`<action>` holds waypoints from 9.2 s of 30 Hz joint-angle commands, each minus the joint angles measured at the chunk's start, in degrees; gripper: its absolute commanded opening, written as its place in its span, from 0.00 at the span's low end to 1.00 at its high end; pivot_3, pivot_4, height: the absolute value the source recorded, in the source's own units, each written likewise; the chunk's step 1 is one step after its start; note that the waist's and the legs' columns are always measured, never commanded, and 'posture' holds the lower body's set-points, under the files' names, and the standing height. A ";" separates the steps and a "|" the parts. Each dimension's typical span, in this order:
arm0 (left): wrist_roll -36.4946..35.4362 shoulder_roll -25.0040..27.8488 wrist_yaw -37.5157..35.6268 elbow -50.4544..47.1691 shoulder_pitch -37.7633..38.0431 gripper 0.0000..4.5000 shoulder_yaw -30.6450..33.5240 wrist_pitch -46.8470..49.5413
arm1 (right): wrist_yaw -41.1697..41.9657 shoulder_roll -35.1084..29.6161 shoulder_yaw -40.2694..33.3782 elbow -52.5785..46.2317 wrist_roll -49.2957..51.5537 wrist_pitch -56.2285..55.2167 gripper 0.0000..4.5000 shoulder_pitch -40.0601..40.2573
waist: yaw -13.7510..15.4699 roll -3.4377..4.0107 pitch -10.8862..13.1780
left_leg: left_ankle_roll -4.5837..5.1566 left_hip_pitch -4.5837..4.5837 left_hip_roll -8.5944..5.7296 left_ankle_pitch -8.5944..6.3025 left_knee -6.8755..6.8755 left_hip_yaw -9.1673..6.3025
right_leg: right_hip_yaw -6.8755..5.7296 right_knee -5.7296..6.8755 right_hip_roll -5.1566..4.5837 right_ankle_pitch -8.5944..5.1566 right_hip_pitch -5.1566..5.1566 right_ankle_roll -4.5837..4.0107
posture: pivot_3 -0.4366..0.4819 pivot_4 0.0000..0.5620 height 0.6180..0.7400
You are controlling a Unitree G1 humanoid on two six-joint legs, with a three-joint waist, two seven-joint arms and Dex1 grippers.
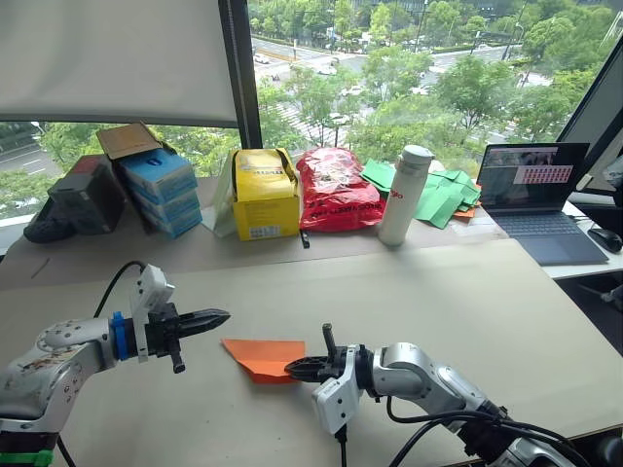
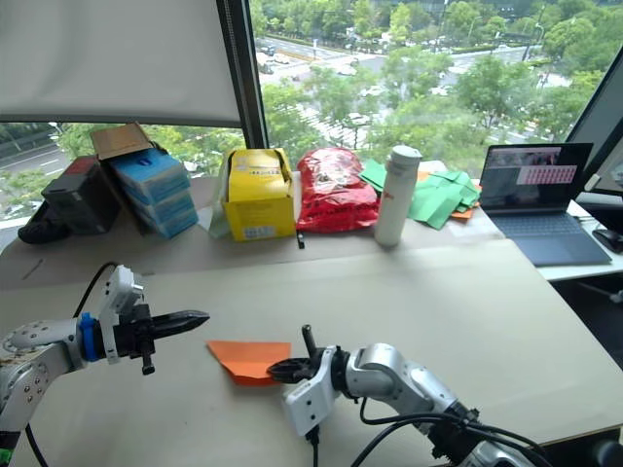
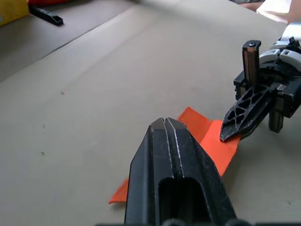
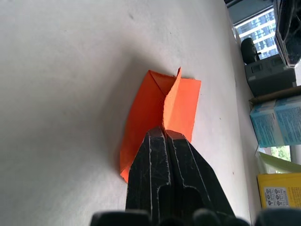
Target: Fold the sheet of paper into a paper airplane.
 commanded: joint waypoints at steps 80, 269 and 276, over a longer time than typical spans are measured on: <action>-0.79 1.62 -1.58 -3.61 -3.62 0.00 0.32 2.44 | 17.01 1.72 -3.28 -8.27 17.79 11.16 0.57 -1.56 | 0.24 -0.04 -0.01 | 0.14 0.08 0.03 -0.08 0.10 0.02 | 0.03 0.09 0.07 0.02 0.07 -0.04 | 0.48 0.27 1.00; 23.34 -3.47 -8.06 8.67 -5.08 0.00 -21.90 -20.55 | 15.06 3.27 -6.03 -20.79 33.30 68.74 0.01 -1.94 | 0.39 -0.07 -0.08 | 0.54 -0.05 -0.02 -0.31 0.48 -0.09 | -0.13 0.40 -0.10 0.02 0.03 0.00 | 0.48 0.27 1.00; 23.50 -3.02 -7.84 6.66 -5.26 0.00 -22.19 -18.82 | 14.58 5.79 -10.89 -21.37 38.59 72.13 0.20 -2.55 | 0.39 -0.07 -0.08 | 0.55 -0.05 -0.02 -0.32 0.48 -0.08 | -0.12 0.39 -0.10 0.02 0.04 0.00 | 0.48 0.27 1.00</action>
